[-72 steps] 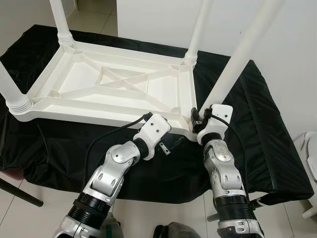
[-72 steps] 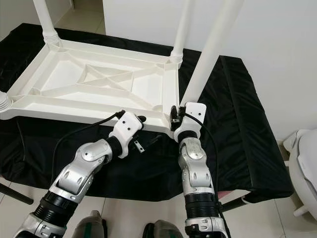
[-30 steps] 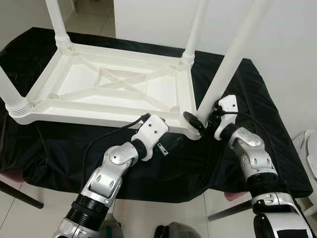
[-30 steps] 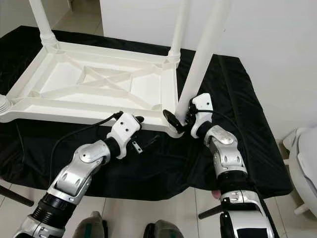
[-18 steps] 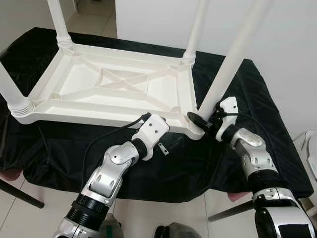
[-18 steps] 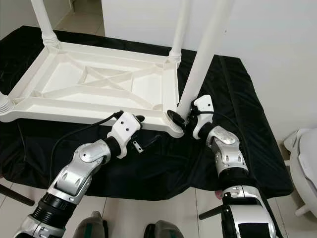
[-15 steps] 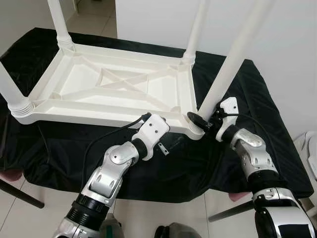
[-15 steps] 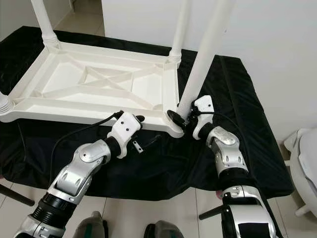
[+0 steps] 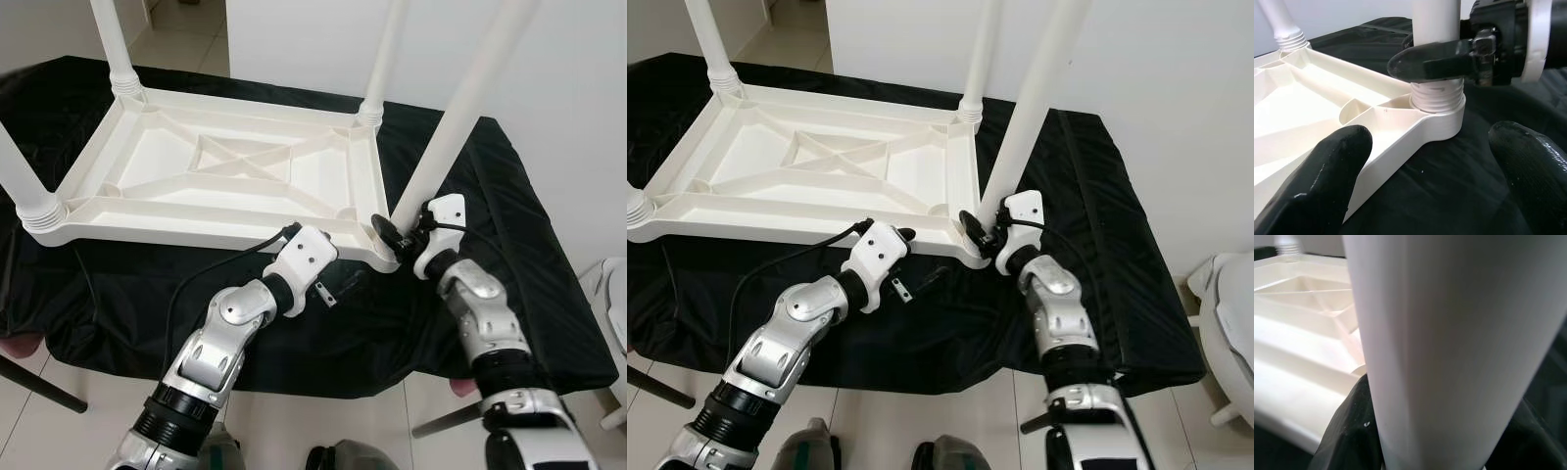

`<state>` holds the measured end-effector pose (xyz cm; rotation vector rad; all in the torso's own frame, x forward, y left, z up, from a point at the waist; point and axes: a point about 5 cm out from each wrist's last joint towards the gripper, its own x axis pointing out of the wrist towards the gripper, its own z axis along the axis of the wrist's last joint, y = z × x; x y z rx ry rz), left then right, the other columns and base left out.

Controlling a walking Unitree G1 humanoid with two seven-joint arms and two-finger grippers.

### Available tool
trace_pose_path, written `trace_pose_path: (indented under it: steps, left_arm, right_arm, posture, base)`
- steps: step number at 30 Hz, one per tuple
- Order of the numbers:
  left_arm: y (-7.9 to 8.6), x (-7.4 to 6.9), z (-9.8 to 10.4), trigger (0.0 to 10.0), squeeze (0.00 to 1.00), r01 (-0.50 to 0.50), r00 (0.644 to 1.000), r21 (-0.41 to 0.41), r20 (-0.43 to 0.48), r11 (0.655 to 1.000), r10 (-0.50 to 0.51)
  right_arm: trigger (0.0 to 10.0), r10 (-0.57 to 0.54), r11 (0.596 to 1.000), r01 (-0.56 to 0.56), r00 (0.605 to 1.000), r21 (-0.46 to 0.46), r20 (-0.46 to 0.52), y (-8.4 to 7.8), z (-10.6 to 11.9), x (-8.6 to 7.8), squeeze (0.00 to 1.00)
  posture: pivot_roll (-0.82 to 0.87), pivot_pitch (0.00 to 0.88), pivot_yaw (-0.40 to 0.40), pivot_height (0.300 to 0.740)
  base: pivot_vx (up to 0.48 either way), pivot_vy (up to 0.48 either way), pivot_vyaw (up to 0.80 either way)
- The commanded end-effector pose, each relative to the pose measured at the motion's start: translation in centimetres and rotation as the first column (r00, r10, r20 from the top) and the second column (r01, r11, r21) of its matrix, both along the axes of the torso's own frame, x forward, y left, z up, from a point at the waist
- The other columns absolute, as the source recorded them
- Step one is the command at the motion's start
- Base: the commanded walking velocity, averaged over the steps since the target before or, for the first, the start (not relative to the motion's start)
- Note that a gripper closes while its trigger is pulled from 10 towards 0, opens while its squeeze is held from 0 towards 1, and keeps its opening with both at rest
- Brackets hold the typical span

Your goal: Building children table

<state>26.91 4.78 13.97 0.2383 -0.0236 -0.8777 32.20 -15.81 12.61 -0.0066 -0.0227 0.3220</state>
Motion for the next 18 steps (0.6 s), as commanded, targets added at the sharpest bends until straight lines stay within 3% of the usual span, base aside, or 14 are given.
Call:
trace_pose_path:
  steps: [1, 3, 4, 5, 7, 11, 18]
  left_arm:
    - [-0.3, -0.1, 0.0, 10.0, 0.0, -0.012, 1.0, -0.004, 0.0, 1.0, 0.012]
    - [-0.3, -0.1, 0.0, 10.0, 0.0, -0.01, 1.0, -0.005, -0.002, 1.0, 0.01]
    - [-0.5, -0.1, -0.1, 10.0, 0.0, -0.006, 1.0, -0.009, -0.005, 1.0, 0.006]
    - [-0.6, -0.1, -0.1, 10.0, 0.0, -0.005, 1.0, -0.01, -0.006, 1.0, 0.005]
    - [-0.7, -0.1, -0.1, 10.0, 0.0, -0.005, 1.0, -0.011, -0.005, 1.0, 0.005]
    - [-0.7, 0.0, 0.0, 10.0, 0.0, -0.007, 1.0, -0.014, -0.005, 1.0, 0.007]
    - [-0.6, 0.0, 0.0, 10.0, 0.0, -0.01, 1.0, -0.014, -0.005, 1.0, 0.01]
  right_arm:
    - [10.0, -0.076, 0.997, 0.076, 0.997, -0.009, 0.006, -0.6, 0.4, 0.0, 0.0]
    - [10.0, -0.129, 0.992, 0.129, 0.992, 0.004, -0.012, -0.5, 0.4, -0.1, 0.0]
    - [10.0, -0.278, 0.96, 0.278, 0.961, 0.018, -0.015, 0.0, 0.3, -0.8, 0.0]
    - [10.0, -0.34, 0.94, 0.34, 0.94, 0.023, -0.015, 0.1, 0.3, -1.1, 0.0]
    - [10.0, -0.383, 0.923, 0.383, 0.924, 0.027, -0.024, 0.5, 0.2, -1.5, 0.0]
    - [10.0, -0.407, 0.912, 0.408, 0.913, 0.034, -0.029, 1.3, 0.3, -2.0, 0.0]
    - [10.0, -0.41, 0.912, 0.41, 0.912, 0.022, -0.03, 1.1, 0.6, -1.9, 0.0]
  posture:
    - [-0.03, 0.004, -0.064, 0.74]
    - [-0.03, 0.004, -0.064, 0.74]
    - [-0.03, 0.012, -0.07, 0.74]
    - [-0.03, 0.012, -0.07, 0.74]
    - [-0.03, 0.015, -0.074, 0.74]
    - [-0.03, 0.015, -0.074, 0.74]
    - [-0.03, 0.013, -0.079, 0.74]
  base:
    - [0.0, 0.0, 0.0]
    - [0.0, 0.0, 0.0]
    - [0.0, 0.0, 0.0]
    - [0.0, 0.0, 0.0]
    - [0.0, 0.0, 0.0]
    - [0.0, 0.0, 0.0]
    - [0.0, 0.0, 0.0]
